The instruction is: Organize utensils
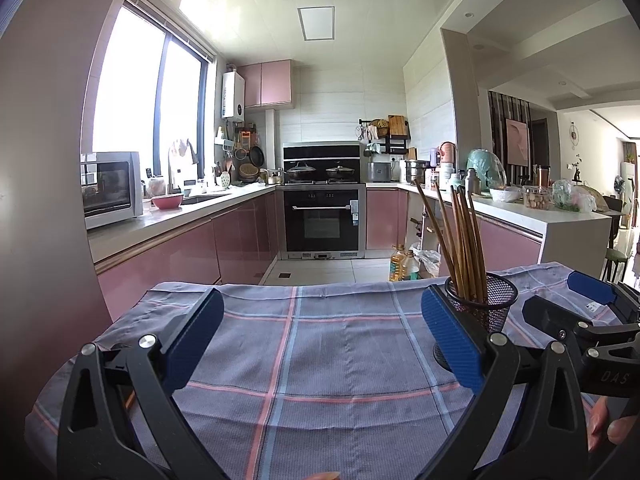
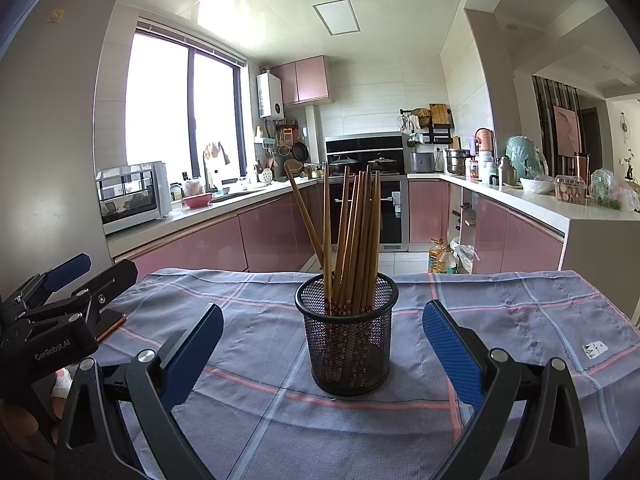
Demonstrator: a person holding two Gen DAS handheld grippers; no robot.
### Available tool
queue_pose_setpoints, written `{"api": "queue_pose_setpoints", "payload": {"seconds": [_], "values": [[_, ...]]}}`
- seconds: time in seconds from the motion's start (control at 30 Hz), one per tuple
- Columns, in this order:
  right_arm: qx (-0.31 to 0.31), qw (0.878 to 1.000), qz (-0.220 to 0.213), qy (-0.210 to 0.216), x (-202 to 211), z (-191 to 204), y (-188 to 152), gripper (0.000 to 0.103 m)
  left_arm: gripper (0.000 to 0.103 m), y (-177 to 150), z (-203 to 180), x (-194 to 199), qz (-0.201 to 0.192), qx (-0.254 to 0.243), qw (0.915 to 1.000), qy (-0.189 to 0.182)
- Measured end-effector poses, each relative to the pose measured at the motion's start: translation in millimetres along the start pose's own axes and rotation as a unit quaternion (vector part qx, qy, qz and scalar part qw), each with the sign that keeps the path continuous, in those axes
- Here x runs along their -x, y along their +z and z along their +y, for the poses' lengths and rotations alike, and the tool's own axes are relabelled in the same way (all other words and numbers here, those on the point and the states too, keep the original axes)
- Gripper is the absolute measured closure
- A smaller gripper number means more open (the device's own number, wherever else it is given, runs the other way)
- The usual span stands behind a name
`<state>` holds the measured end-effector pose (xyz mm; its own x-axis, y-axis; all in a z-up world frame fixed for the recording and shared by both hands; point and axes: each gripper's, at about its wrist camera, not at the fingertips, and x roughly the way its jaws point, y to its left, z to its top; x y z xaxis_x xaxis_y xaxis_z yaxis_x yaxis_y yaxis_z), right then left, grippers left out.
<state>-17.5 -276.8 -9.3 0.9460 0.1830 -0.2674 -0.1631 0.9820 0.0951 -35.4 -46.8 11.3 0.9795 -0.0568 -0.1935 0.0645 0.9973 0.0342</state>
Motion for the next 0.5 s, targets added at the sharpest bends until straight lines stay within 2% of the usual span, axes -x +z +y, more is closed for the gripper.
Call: {"api": "queue_pose_setpoints", "payload": {"seconds": [0.5], "values": [[0.001,1.0,-0.006,-0.001,-2.2,1.9,-0.5,0.007,0.006,-2.8,-2.0,-0.8,-0.019,-0.004,0.9998,0.005]]}}
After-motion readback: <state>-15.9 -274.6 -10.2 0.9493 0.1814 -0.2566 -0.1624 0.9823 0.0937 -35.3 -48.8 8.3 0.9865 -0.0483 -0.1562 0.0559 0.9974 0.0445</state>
